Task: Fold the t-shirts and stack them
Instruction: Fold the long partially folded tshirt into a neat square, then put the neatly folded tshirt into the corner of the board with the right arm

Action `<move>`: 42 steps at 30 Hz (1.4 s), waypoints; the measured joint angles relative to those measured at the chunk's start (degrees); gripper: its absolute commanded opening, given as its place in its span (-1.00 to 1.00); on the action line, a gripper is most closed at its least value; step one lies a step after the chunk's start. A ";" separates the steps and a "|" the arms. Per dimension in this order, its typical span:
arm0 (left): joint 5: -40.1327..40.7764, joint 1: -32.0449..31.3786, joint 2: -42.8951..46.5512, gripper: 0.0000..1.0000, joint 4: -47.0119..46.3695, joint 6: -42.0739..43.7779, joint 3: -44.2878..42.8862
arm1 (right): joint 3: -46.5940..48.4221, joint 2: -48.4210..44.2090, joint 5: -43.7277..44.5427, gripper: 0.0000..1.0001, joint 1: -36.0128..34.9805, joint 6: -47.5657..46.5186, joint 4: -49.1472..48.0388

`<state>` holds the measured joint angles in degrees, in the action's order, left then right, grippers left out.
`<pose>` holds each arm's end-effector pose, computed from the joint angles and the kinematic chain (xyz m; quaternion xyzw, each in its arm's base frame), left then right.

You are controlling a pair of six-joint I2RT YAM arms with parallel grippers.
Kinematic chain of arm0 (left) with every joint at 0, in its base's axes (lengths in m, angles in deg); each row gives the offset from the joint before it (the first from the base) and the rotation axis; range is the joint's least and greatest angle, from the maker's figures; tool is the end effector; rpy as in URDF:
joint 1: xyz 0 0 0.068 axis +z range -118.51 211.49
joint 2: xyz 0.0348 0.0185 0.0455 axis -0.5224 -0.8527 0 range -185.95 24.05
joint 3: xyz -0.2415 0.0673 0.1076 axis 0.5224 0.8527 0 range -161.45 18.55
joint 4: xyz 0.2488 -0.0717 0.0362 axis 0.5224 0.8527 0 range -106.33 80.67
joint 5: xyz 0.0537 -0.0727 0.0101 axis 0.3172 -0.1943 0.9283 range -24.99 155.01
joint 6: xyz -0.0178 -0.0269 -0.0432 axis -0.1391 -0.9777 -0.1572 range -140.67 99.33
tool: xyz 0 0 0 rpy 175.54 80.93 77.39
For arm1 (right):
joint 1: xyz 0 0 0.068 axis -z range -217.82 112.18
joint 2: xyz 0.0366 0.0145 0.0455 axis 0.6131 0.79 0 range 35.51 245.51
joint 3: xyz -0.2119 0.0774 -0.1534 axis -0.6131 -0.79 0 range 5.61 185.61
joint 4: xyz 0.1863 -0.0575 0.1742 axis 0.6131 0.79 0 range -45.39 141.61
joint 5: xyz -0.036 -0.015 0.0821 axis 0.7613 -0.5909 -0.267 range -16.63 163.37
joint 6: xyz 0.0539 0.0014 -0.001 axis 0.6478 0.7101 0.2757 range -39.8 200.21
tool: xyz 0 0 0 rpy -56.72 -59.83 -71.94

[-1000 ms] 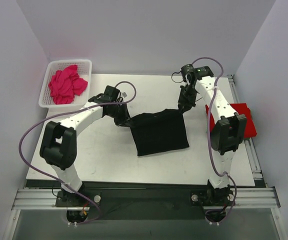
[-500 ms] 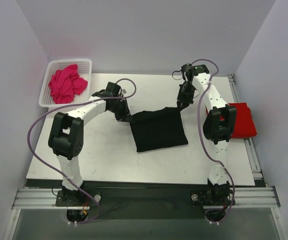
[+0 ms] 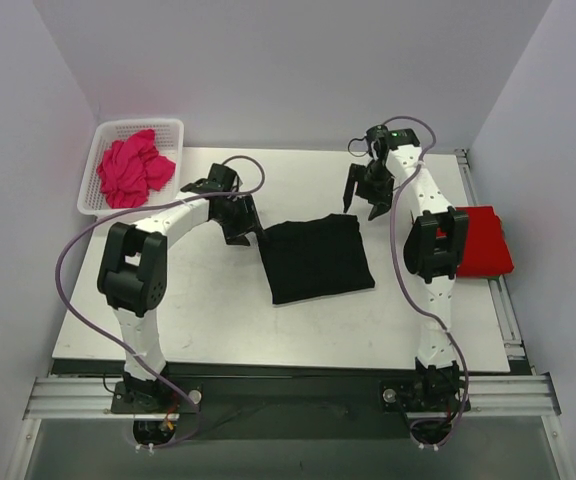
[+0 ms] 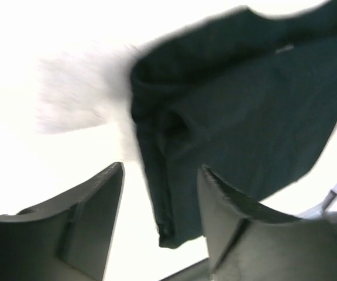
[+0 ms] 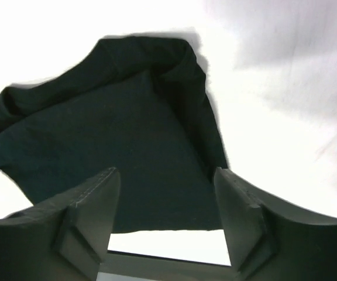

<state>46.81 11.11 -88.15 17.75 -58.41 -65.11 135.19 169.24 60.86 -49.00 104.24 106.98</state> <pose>0.3835 -0.1543 0.1978 -0.1078 0.9541 -0.2477 0.1296 0.4836 0.1035 0.2467 0.0868 0.9696 0.1629 0.1605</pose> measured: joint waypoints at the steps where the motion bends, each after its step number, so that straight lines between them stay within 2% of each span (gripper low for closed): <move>1: 1.05 0.37 0.00 0.39 -0.02 -0.07 -0.11 | 0.33 0.00 -0.48 0.48 0.33 -0.68 -0.39; 7: 4.11 0.87 0.90 0.46 -0.98 0.09 -0.04 | -0.31 -1.31 -3.98 0.60 1.38 -4.42 -3.02; 14: 2.32 -1.03 6.78 0.45 -6.78 -0.17 8.46 | -17.44 -10.95 -11.34 0.61 2.32 -8.59 -8.70; 18: 1.20 -2.56 7.30 0.47 -9.97 -0.70 12.66 | -26.16 -15.17 -15.13 0.61 3.41 -10.27 -11.96; 27: 1.01 -5.49 4.76 0.43 -13.51 -1.09 15.43 | -34.91 -16.41 -18.69 0.61 7.23 -13.22 -17.05; 31: 1.20 -5.55 3.78 0.26 -13.53 -1.16 15.23 | -35.19 -16.39 -19.93 0.61 8.24 -13.99 -18.62; 42: 0.50 -5.55 1.86 -0.46 -13.79 -1.18 14.93 | -36.20 -13.09 -23.12 0.59 9.33 -14.78 -22.49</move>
<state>47.31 5.56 -86.29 3.96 -59.59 -50.18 98.99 156.15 37.74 -39.66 89.46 84.49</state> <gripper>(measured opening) 0.334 0.796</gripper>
